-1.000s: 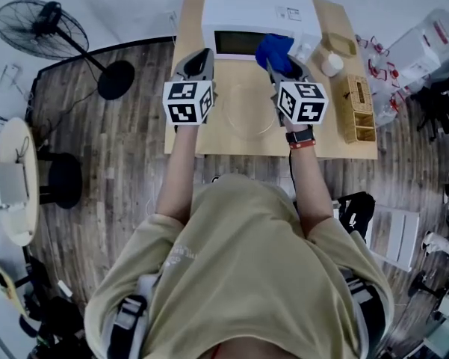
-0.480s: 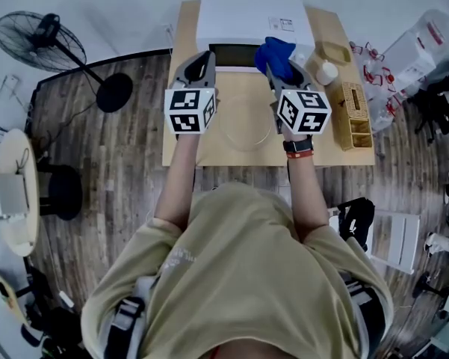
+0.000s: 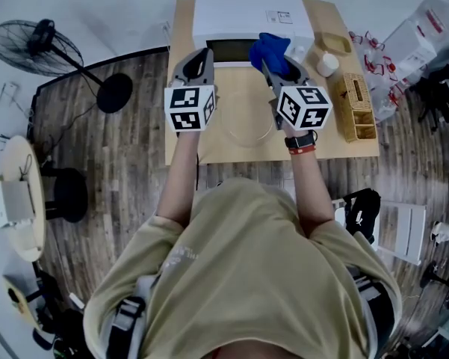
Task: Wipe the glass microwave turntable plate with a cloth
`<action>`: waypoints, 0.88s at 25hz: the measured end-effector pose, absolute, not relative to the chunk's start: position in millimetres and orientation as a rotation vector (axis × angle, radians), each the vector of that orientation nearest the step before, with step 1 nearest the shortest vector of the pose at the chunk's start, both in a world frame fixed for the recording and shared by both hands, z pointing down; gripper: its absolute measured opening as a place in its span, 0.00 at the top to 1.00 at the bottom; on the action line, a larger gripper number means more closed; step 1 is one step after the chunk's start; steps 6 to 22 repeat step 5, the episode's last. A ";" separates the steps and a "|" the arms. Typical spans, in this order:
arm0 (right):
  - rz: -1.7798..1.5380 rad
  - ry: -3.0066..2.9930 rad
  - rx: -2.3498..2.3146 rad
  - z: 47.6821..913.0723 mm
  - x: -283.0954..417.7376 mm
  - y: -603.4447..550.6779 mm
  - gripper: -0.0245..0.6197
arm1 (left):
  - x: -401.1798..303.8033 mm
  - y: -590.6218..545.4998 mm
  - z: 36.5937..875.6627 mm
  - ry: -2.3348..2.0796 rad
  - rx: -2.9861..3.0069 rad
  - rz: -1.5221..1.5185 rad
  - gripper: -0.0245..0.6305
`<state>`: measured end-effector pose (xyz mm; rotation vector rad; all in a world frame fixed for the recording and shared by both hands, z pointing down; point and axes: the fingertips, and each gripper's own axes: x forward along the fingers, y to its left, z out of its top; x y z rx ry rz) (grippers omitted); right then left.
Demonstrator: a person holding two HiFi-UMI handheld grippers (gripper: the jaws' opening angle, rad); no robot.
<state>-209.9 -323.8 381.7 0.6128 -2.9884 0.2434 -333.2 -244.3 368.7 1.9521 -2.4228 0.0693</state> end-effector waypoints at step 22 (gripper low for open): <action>0.259 -2.978 0.531 386.8 -224.8 -335.7 0.75 | -349.5 -253.1 377.9 -2.430 1.929 0.103 0.93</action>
